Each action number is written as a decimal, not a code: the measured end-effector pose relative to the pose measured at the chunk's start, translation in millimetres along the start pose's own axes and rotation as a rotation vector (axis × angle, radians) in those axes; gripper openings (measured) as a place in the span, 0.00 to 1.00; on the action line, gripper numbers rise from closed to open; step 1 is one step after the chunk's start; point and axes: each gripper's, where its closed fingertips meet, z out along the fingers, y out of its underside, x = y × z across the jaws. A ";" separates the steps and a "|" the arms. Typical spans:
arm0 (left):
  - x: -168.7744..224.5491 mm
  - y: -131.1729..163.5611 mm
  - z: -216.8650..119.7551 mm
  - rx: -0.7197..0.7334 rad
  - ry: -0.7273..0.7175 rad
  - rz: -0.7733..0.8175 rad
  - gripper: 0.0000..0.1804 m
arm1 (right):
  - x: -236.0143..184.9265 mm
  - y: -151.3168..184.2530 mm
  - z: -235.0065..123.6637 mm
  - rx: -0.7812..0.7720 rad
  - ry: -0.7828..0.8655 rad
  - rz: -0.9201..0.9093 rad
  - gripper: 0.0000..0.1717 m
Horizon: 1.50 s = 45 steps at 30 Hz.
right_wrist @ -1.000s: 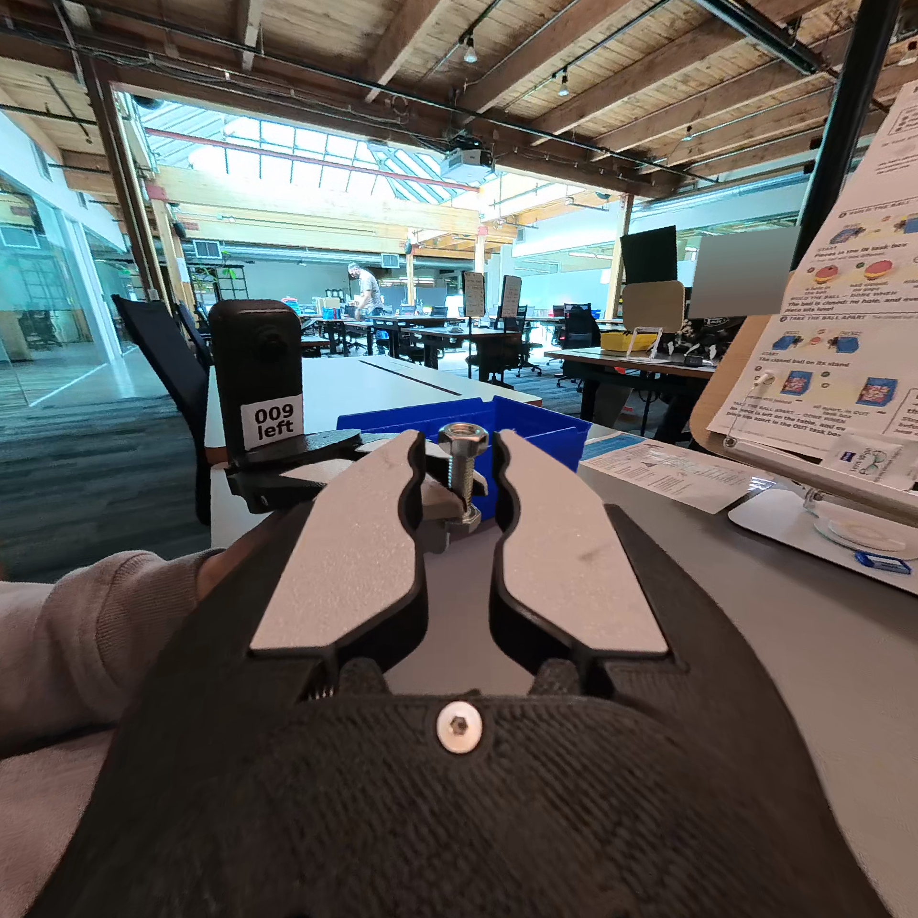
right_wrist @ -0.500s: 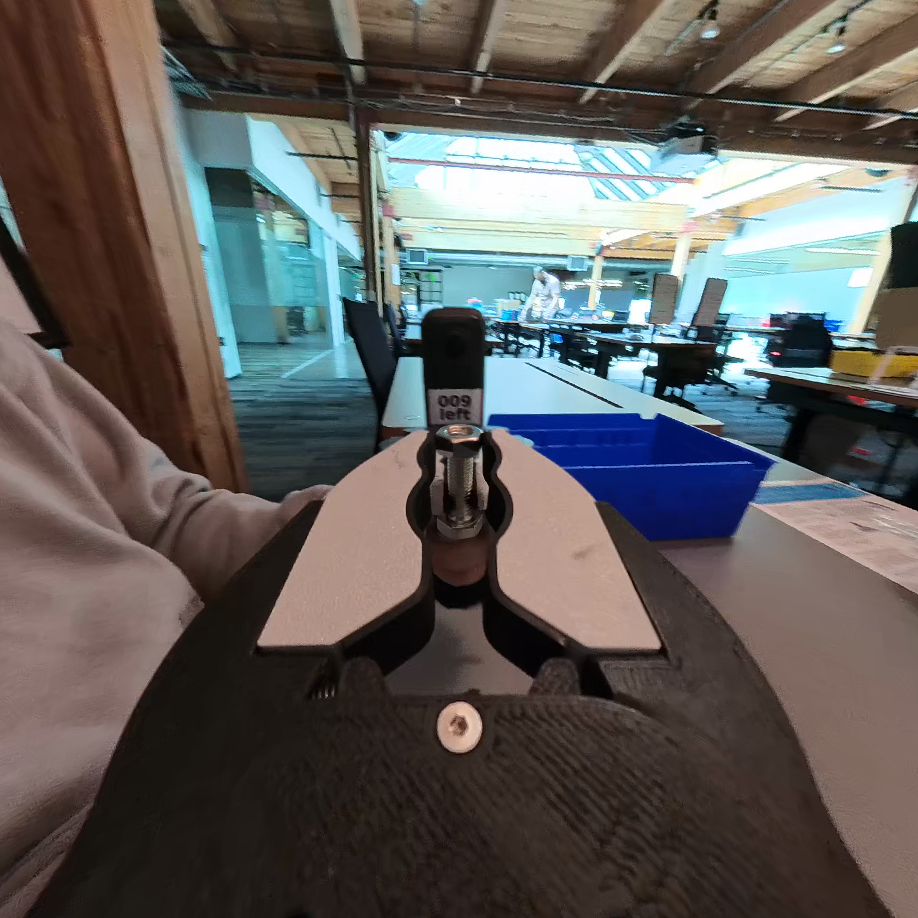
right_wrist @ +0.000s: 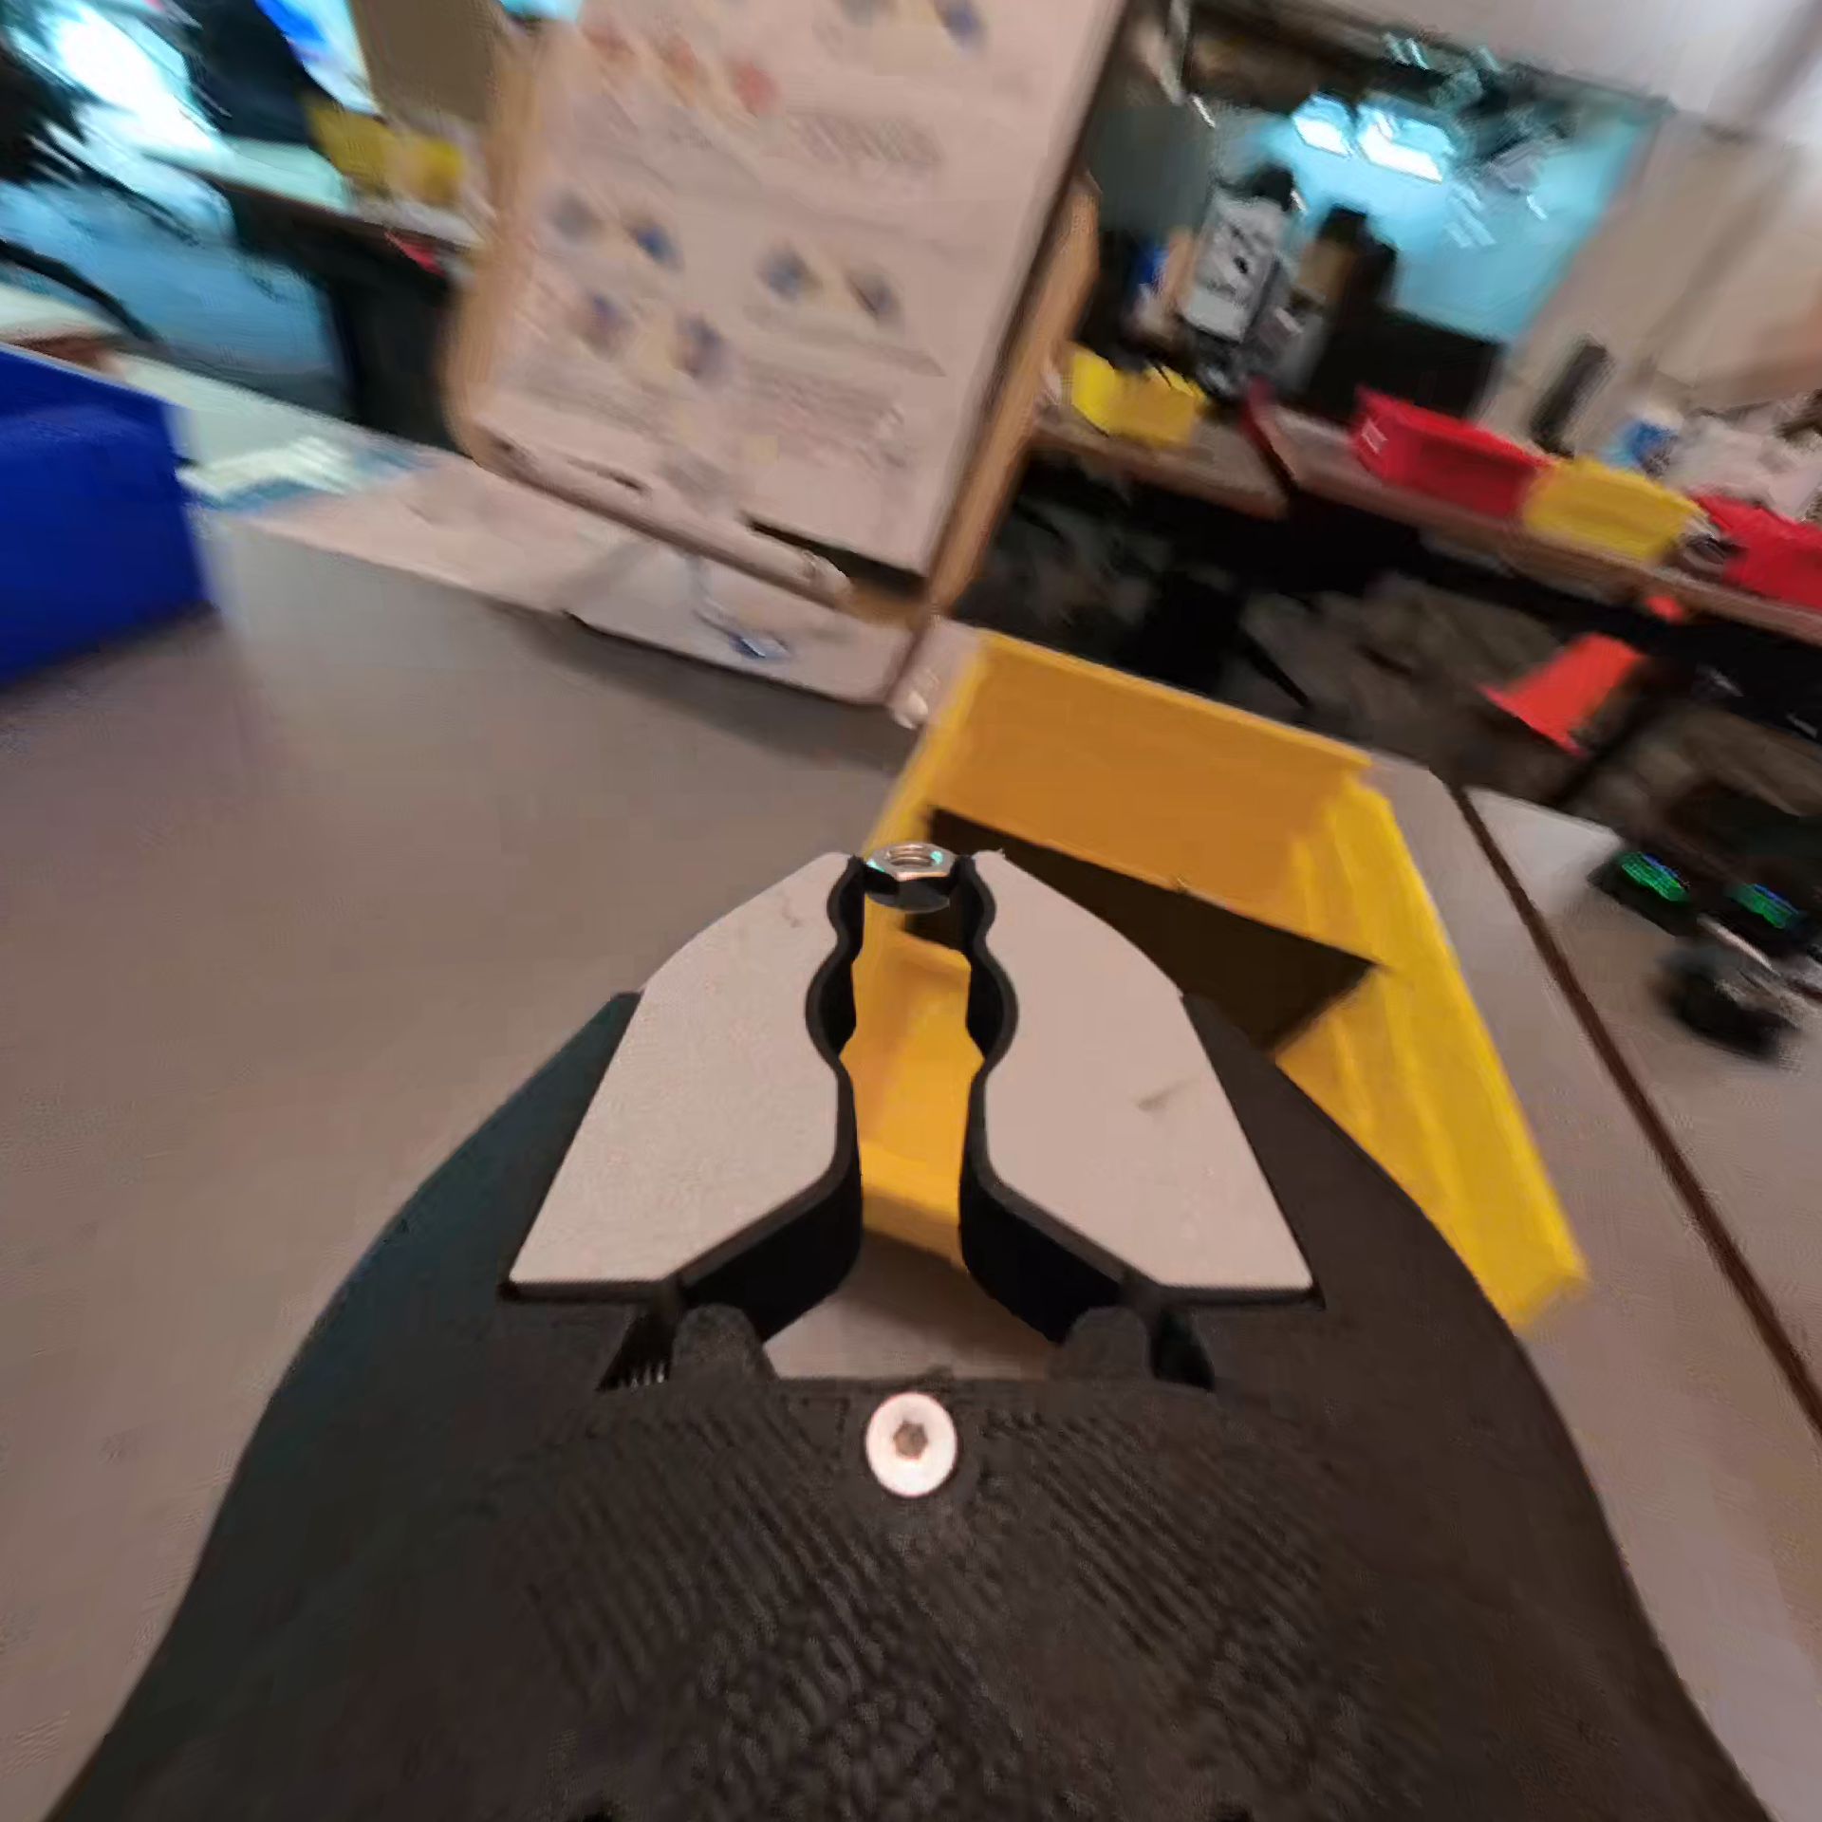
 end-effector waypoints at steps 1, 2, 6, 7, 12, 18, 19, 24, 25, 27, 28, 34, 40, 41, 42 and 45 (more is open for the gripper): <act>-1.4 1.9 1.2 -0.004 -0.009 -0.005 0.05 | 18.8 15.2 3.5 -0.050 0.047 0.008 0.10; -2.1 3.7 2.4 -0.009 -0.013 -0.013 0.05 | 32.4 31.2 7.8 -0.098 0.069 0.028 0.10; -9.2 8.9 2.2 -0.025 -0.059 -0.014 0.05 | 53.8 77.8 22.8 -0.188 0.097 0.073 0.10; -10.5 9.2 1.7 -0.025 -0.066 -0.015 0.05 | 51.9 85.3 26.4 -0.203 0.085 0.075 0.12; -14.1 7.7 -1.5 -0.011 -0.085 -0.020 0.05 | 47.8 87.2 30.8 -0.189 0.091 0.066 0.20; -14.3 6.1 -0.3 0.006 -0.094 -0.015 0.05 | -29.4 1.8 -0.8 0.109 -0.318 0.068 0.21; -13.1 5.3 0.9 0.011 -0.094 -0.007 0.05 | -65.3 -15.7 -13.6 0.175 -0.497 0.062 0.21; -0.1 -0.7 8.1 0.029 -0.078 0.073 0.05 | -194.5 -52.1 -60.8 0.343 -1.015 0.001 0.21; 2.5 -1.6 9.1 0.026 -0.073 0.095 0.05 | -207.1 -50.1 -61.3 0.334 -1.049 -0.005 0.22; 6.4 -2.1 10.8 0.017 -0.068 0.134 0.05 | -221.1 -49.3 -60.3 0.341 -1.076 0.015 0.20; 7.2 -1.9 11.5 0.014 -0.068 0.146 0.05 | -224.9 -50.8 -60.4 0.355 -1.084 0.028 0.17; 2.5 3.7 12.4 0.009 -0.086 0.137 0.05 | -231.5 -49.5 -53.5 0.344 -1.057 -0.010 0.05; -21.7 1.8 8.8 -0.013 -0.275 0.174 0.21 | -170.1 -59.6 -0.3 0.293 -0.594 -0.134 0.05; -24.8 2.1 6.1 -0.032 -0.300 0.184 0.21 | -138.3 -61.9 17.9 0.245 -0.430 -0.208 0.05; -26.5 2.0 4.0 -0.044 -0.314 0.192 0.21 | -105.6 -62.5 36.4 0.182 -0.294 -0.318 0.05; -35.4 0.4 -1.2 -0.058 -0.364 0.182 0.20 | -1.2 -53.8 97.5 -0.053 0.033 -0.513 0.06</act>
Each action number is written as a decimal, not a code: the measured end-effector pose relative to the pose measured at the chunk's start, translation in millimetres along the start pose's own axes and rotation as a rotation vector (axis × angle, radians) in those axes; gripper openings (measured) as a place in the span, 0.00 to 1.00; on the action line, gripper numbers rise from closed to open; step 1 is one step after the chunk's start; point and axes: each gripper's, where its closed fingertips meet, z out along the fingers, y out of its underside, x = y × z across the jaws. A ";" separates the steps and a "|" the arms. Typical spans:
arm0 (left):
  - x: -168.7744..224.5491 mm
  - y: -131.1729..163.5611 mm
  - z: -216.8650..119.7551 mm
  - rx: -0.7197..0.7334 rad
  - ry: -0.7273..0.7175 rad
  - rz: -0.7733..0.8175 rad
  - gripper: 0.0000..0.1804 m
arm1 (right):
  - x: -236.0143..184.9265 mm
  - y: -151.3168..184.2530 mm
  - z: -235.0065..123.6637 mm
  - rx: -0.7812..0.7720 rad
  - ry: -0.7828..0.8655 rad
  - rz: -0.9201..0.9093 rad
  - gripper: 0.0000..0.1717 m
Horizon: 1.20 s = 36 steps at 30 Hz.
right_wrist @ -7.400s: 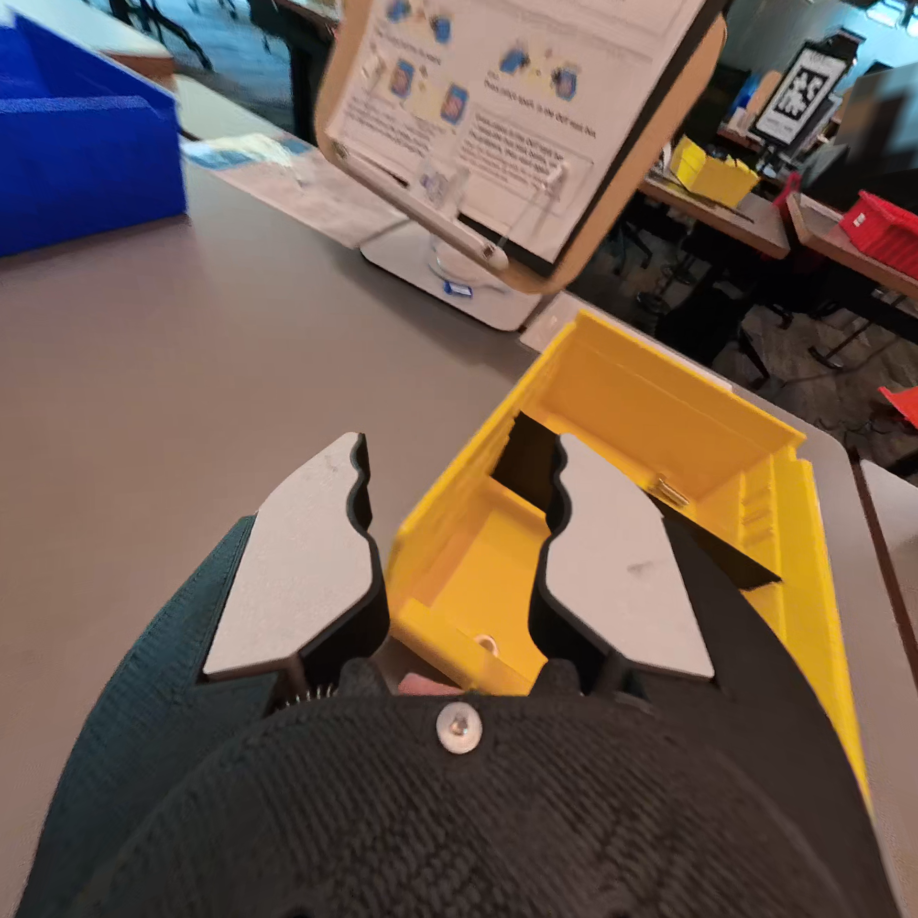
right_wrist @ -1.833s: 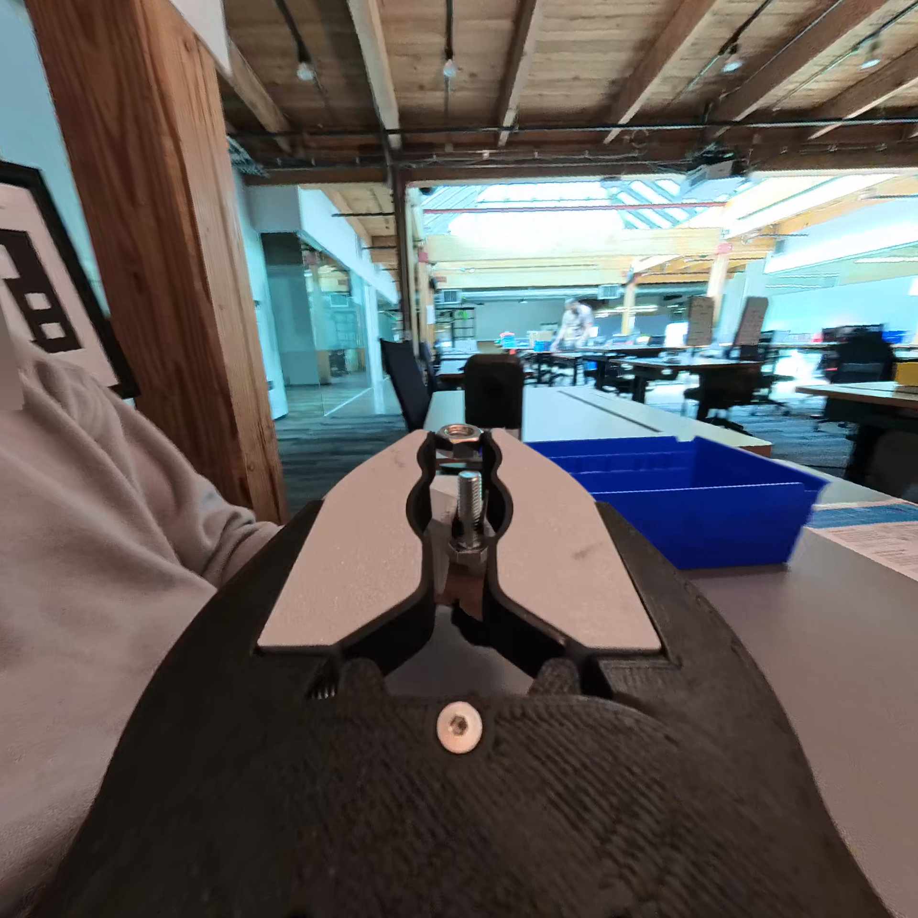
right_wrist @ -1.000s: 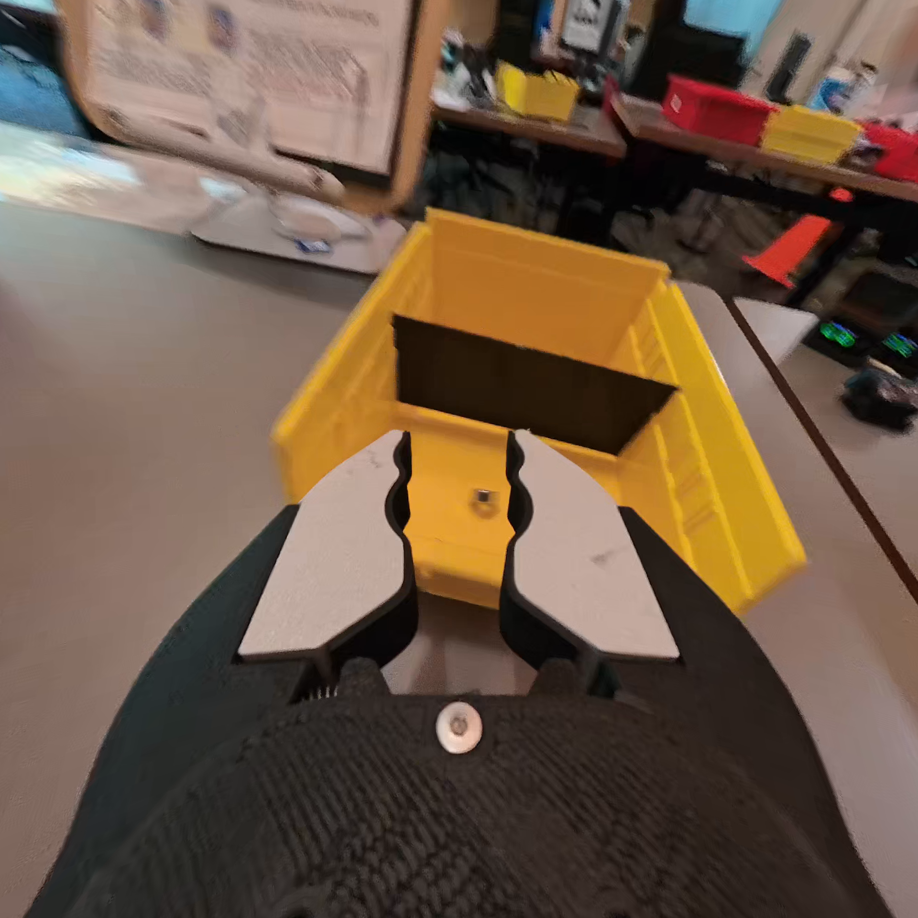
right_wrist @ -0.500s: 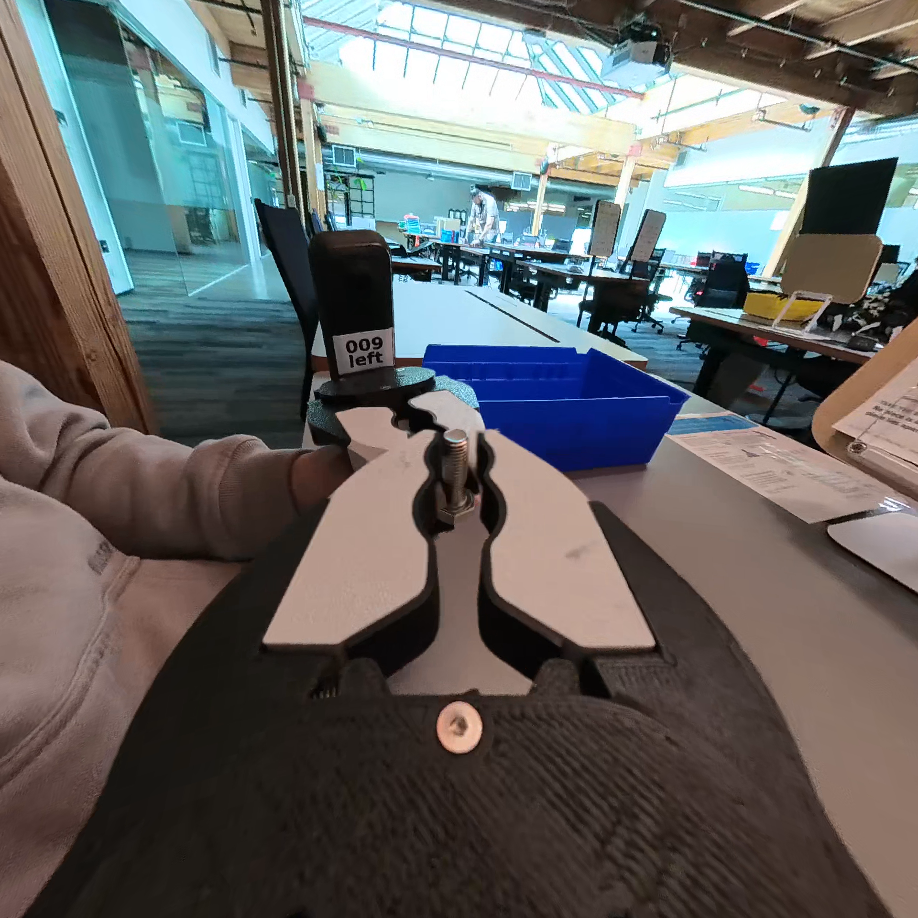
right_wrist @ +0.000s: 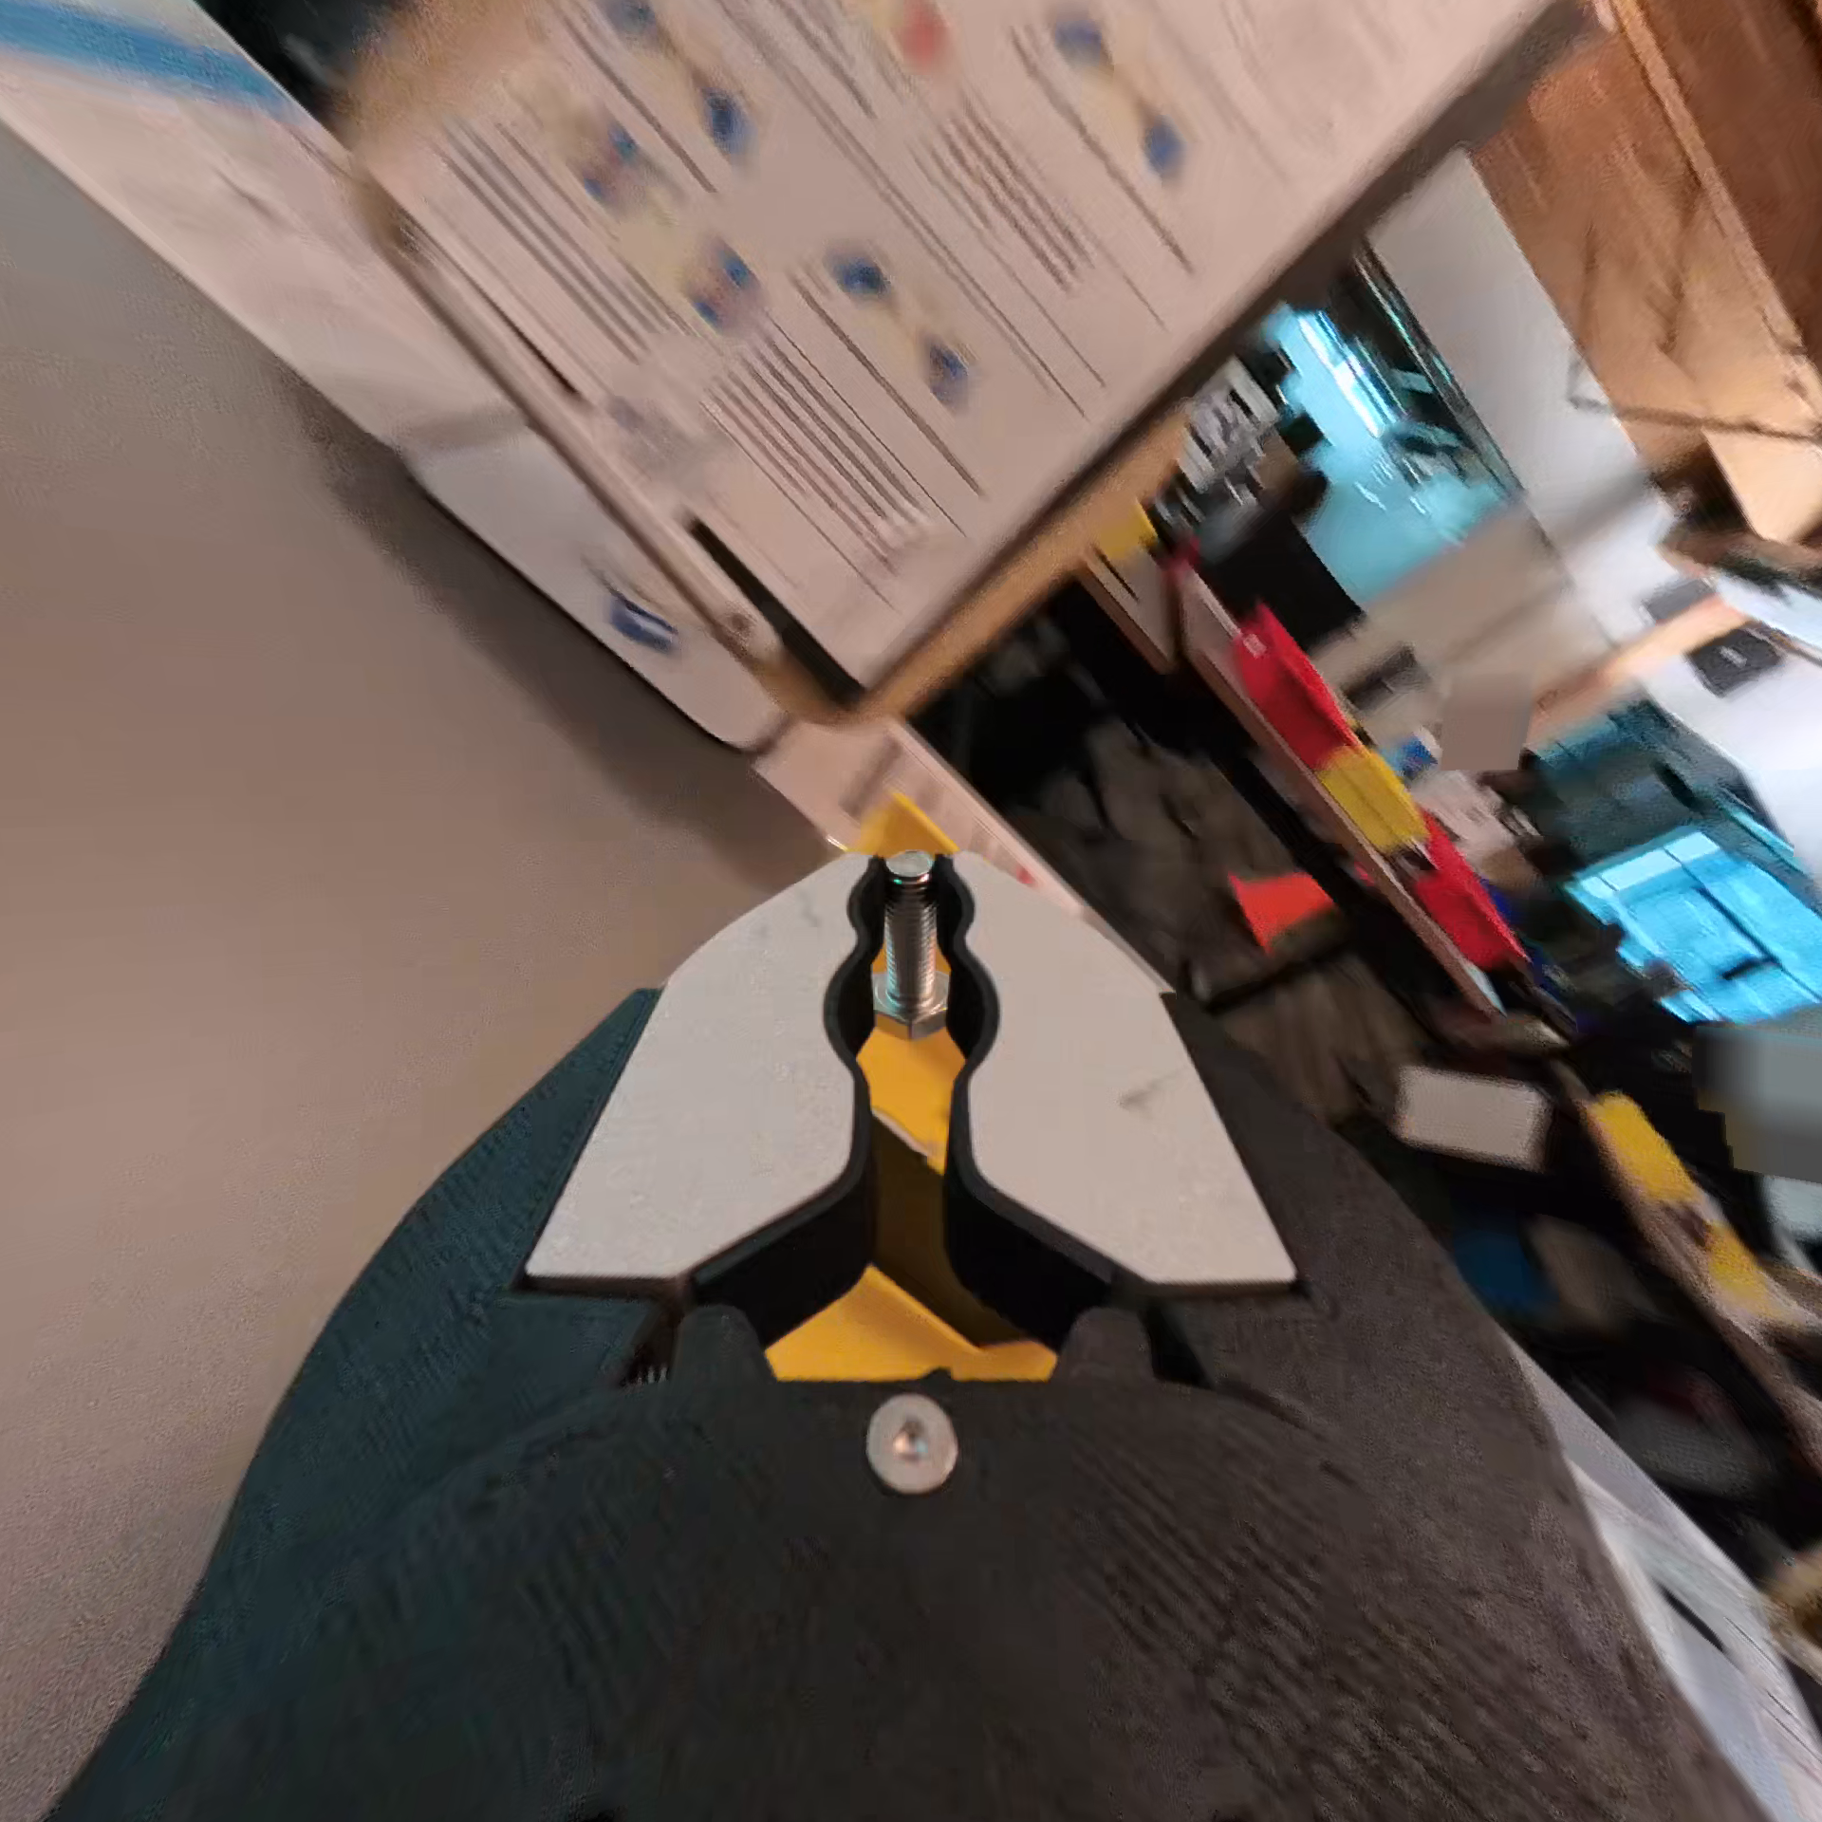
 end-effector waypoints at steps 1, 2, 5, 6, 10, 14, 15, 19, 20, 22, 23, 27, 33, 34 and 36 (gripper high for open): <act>-2.8 0.8 -0.3 -0.009 -0.011 -0.006 0.20 | 19.5 18.0 19.0 -0.070 0.031 -0.011 0.06; -5.6 1.6 -0.9 -0.015 -0.021 -0.007 0.20 | 33.8 36.1 35.7 -0.135 0.045 -0.005 0.06; -19.4 4.5 -4.7 -0.049 -0.080 -0.003 0.19 | 49.2 87.3 72.3 -0.289 0.017 0.035 0.06; -25.1 4.5 -7.2 -0.061 -0.103 -0.011 0.19 | 47.3 104.2 78.8 -0.343 -0.005 0.049 0.06; -59.0 -7.9 -32.9 -0.088 -0.252 -0.060 0.18 | 37.5 137.3 86.9 -0.416 -0.031 0.114 0.11; -113.2 -13.1 -94.9 -0.214 -0.517 -0.194 0.17 | 34.8 133.4 77.5 -0.338 -0.034 0.207 0.18; -124.8 -8.2 -112.7 -0.277 -0.566 -0.244 0.17 | 35.7 132.2 74.0 -0.328 -0.034 0.221 0.19; -161.3 12.4 -166.9 -0.465 -0.647 -0.400 0.24 | 39.3 119.6 63.8 -0.275 -0.032 0.237 0.19; -168.2 18.0 -176.0 -0.509 -0.651 -0.435 0.25 | 39.2 114.9 62.5 -0.265 -0.033 0.239 0.19; -180.0 32.9 -190.6 -0.617 -0.652 -0.494 0.30 | 38.3 103.6 61.2 -0.238 -0.030 0.228 0.19; -183.9 42.1 -195.7 -0.678 -0.644 -0.523 0.30 | 37.5 97.2 60.9 -0.222 -0.027 0.216 0.19; -184.5 85.4 -200.4 -0.881 -0.545 -0.690 0.31 | 33.1 75.2 55.5 -0.181 -0.026 0.176 0.20; -175.8 129.5 -203.9 -1.149 -0.296 -0.790 0.22 | 21.5 44.9 28.4 -0.032 -0.042 0.283 0.20; -177.0 132.0 -202.4 -1.170 -0.240 -0.728 0.21 | 18.8 43.0 23.6 -0.016 -0.049 0.300 0.20; -177.9 138.0 -202.9 -1.225 -0.151 -0.617 0.21 | 13.2 40.5 15.3 0.011 -0.063 0.321 0.20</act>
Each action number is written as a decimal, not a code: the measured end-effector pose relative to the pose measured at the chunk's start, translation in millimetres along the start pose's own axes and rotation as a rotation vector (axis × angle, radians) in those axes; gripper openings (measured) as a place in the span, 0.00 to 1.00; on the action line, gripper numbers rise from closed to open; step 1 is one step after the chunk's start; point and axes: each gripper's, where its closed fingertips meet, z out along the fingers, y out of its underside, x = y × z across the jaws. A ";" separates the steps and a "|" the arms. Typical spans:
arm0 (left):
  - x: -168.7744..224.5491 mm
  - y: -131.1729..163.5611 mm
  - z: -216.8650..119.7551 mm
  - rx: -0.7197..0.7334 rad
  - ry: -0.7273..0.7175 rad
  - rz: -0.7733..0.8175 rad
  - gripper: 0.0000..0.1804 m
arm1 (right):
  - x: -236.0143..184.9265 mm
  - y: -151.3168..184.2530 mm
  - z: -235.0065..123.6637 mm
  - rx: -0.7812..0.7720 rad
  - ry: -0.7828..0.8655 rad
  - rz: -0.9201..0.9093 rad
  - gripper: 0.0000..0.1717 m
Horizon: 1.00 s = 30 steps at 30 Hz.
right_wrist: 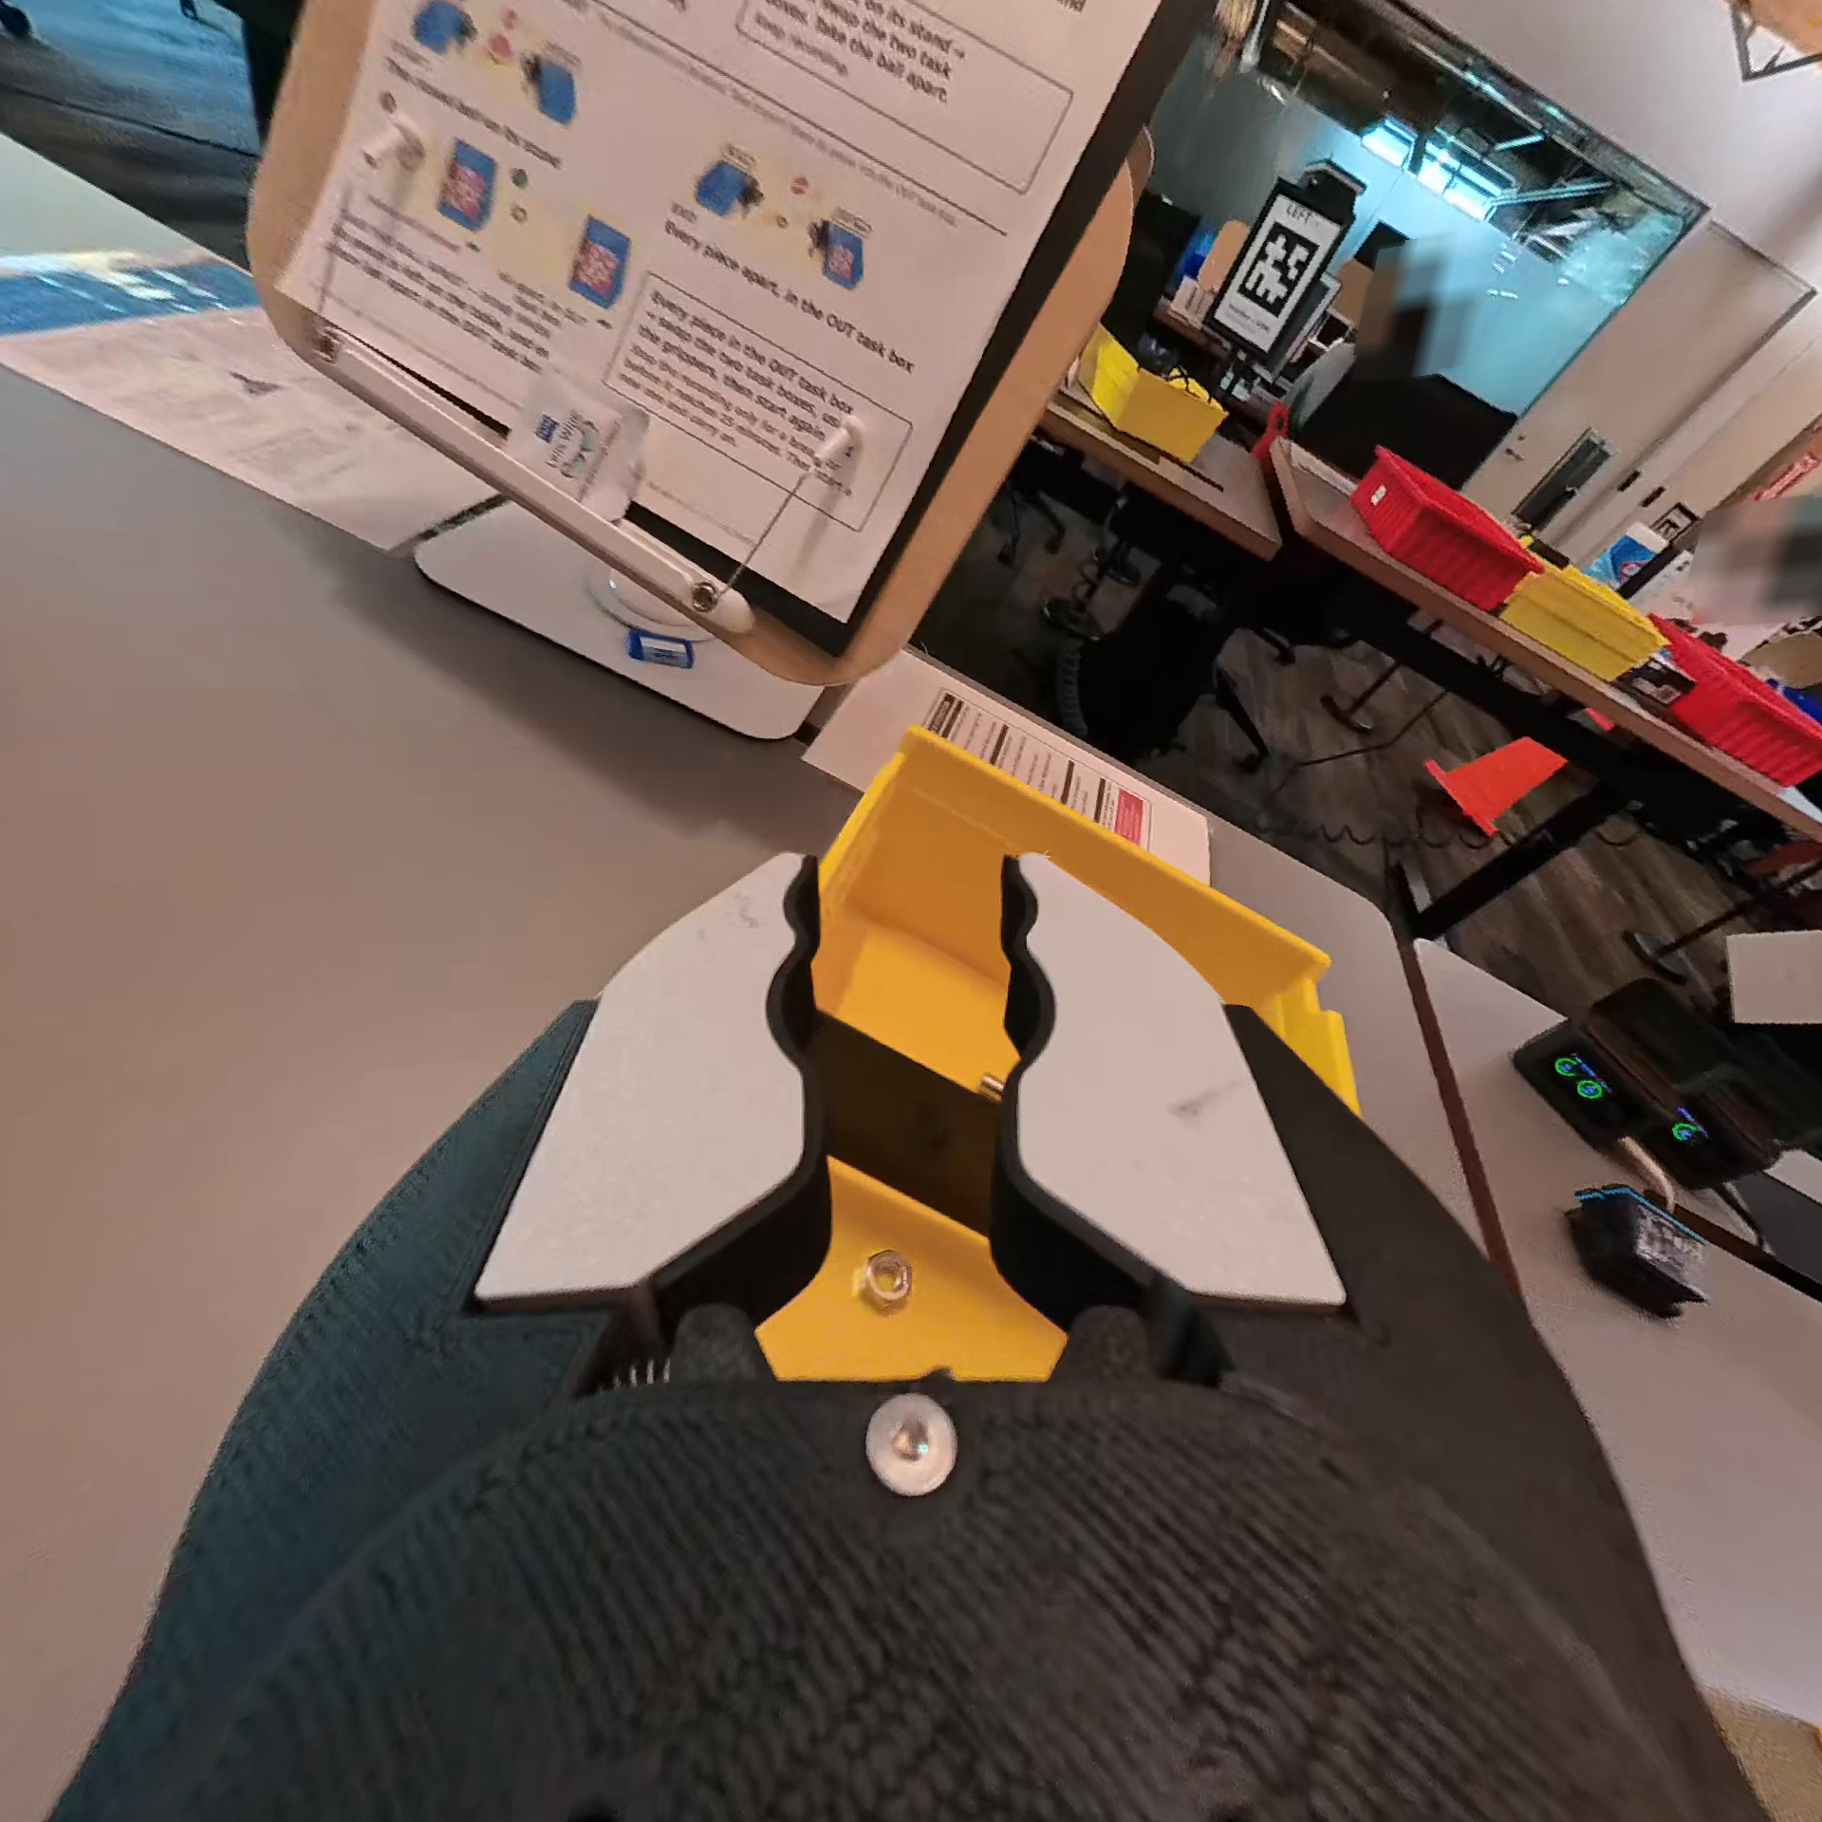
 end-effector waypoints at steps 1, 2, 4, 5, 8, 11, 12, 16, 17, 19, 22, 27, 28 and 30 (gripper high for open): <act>-2.2 5.1 2.5 -0.048 -0.013 0.039 0.21 | -2.1 0.8 -3.4 0.004 -0.003 0.004 0.20; -4.1 10.4 5.3 -0.101 -0.024 0.079 0.23 | -4.0 1.9 -6.8 0.005 -0.004 0.002 0.21; -1.4 14.6 11.6 -0.161 -0.010 0.172 0.22 | -8.6 3.7 -12.5 0.015 -0.009 -0.001 0.21; 5.2 14.6 14.5 -0.177 0.029 0.202 0.22 | -11.4 4.4 -14.6 0.021 -0.014 0.002 0.21; 17.1 11.1 20.3 -0.206 0.071 0.277 0.22 | -21.5 8.1 -20.0 0.030 -0.039 0.006 0.22; 19.7 11.5 21.2 -0.258 0.057 0.336 0.20 | -28.6 11.4 -26.0 0.036 -0.056 -0.011 0.22; 16.1 12.2 20.3 -0.281 0.034 0.345 0.18 | -29.5 12.1 -28.4 0.040 -0.057 -0.018 0.22; 14.0 11.5 21.0 -0.303 0.063 0.328 0.14 | -27.1 15.6 -38.3 0.054 -0.053 -0.012 0.22; 18.9 12.6 23.0 -0.305 0.104 0.321 0.14 | -26.1 16.5 -40.9 0.061 -0.054 -0.002 0.22; 22.2 14.6 24.6 -0.323 0.143 0.300 0.16 | -23.7 18.8 -45.5 0.071 -0.052 0.017 0.22; 10.0 11.5 27.1 -0.342 0.082 0.273 0.13 | -23.0 19.5 -52.2 0.089 -0.056 0.040 0.22; 5.4 11.8 28.1 -0.363 0.058 0.322 0.10 | -23.7 16.4 -61.8 0.117 -0.054 0.049 0.22; 5.1 12.5 28.3 -0.364 0.049 0.345 0.10 | -23.7 15.5 -63.7 0.126 -0.053 0.056 0.22; 3.4 14.1 28.6 -0.361 0.031 0.394 0.05 | -23.9 14.3 -67.2 0.143 -0.053 0.069 0.22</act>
